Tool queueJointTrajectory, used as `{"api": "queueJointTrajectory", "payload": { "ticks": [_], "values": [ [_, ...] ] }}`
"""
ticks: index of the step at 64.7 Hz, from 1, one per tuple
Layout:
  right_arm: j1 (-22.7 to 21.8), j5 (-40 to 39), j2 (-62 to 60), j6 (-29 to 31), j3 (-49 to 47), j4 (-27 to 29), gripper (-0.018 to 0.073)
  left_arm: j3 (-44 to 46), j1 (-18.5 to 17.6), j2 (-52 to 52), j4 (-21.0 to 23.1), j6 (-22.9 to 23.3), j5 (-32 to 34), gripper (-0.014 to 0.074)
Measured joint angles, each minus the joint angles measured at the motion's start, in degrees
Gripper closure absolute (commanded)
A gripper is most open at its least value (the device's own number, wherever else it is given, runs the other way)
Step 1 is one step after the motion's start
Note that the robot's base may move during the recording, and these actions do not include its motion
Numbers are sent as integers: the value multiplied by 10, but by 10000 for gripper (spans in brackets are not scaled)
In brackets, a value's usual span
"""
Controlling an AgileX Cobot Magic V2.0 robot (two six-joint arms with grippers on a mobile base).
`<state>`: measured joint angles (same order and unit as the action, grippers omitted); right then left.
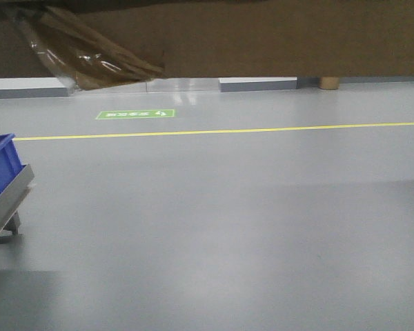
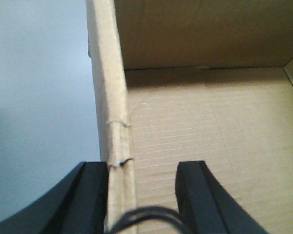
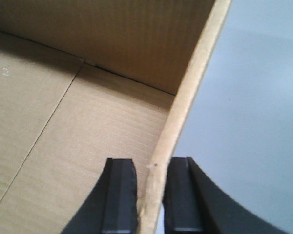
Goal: Grab carton from right shelf to conveyor
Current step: 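Hold the carton with both grippers while the base turns away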
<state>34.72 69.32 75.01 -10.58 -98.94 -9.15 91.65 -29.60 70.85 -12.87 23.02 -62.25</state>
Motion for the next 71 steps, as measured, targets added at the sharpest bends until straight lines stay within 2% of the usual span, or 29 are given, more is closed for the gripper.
{"api": "queueJointTrajectory", "payload": {
  "ticks": [71],
  "values": [
    [0,0,0,0,0,0,628,0,0,0,-1,0,0,612]
  ]
}}
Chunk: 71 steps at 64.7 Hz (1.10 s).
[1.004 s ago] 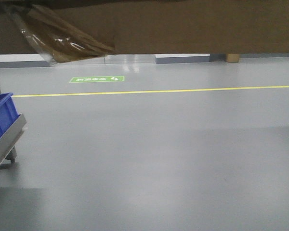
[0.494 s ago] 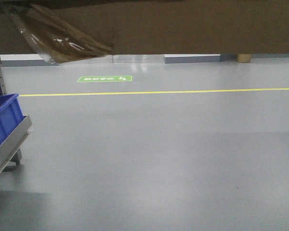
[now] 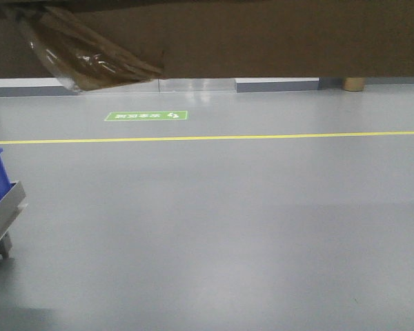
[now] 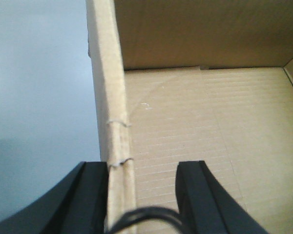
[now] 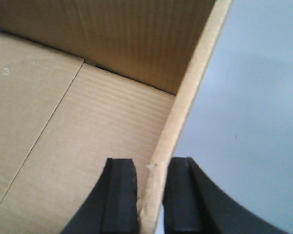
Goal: Grab carton from right shelf to conveyor
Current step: 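Hold the carton with both grippers while the base turns away, then carry the carton over the red conveyor's grey belt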
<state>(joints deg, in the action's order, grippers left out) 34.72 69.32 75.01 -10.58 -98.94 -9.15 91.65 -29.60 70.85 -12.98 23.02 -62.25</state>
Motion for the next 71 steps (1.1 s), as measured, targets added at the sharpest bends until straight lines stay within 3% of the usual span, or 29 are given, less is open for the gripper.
{"api": "queueJointTrajectory", "payload": {
  "ticks": [71],
  "values": [
    [0,-1,0,1,0,1,628,0,0,0,-4,0,1,612]
  ]
}}
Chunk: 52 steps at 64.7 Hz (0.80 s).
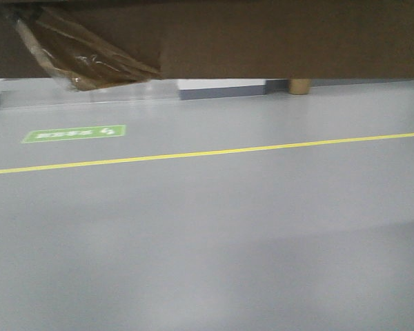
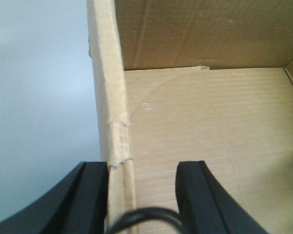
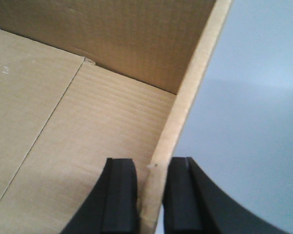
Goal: Grab carton from right shelf to conveyor
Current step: 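Carry the carton over the red conveyor's grey belt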
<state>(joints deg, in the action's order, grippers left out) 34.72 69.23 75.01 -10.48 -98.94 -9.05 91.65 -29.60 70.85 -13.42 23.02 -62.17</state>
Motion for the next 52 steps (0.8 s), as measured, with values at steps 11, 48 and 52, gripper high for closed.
{"api": "queueJointTrajectory", "payload": {
  "ticks": [11,48,52],
  "values": [
    [0,0,0,0,0,0,628,0,0,0,-3,0,0,612],
    [0,-1,0,0,0,1,628,0,0,0,-4,0,0,612],
    [0,-1,0,0,0,1,628,0,0,0,-4,0,0,612]
  ]
}}
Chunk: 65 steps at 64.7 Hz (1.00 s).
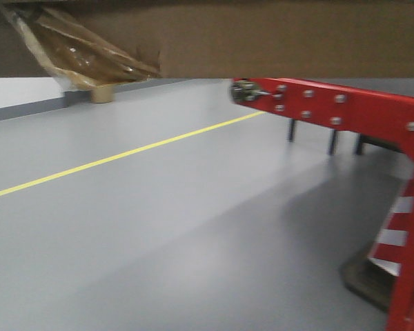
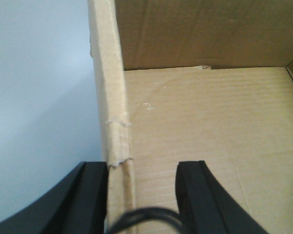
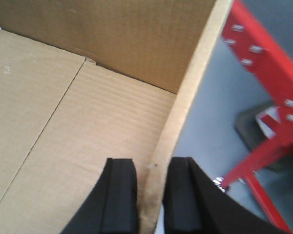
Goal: Grab carton from right shelf to conveyor
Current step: 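Carry the carton over the red conveyor's grey belt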
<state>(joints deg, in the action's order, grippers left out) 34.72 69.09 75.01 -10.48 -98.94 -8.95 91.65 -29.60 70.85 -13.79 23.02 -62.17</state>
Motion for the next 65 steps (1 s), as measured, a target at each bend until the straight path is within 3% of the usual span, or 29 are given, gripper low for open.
{"api": "queueJointTrajectory", "payload": {
  "ticks": [15,65],
  "values": [
    [0,-1,0,0,0,1,628,0,0,0,-9,0,0,612],
    [0,-14,0,0,0,19,628,0,-3,0,-102,0,22,612]
  ]
}}
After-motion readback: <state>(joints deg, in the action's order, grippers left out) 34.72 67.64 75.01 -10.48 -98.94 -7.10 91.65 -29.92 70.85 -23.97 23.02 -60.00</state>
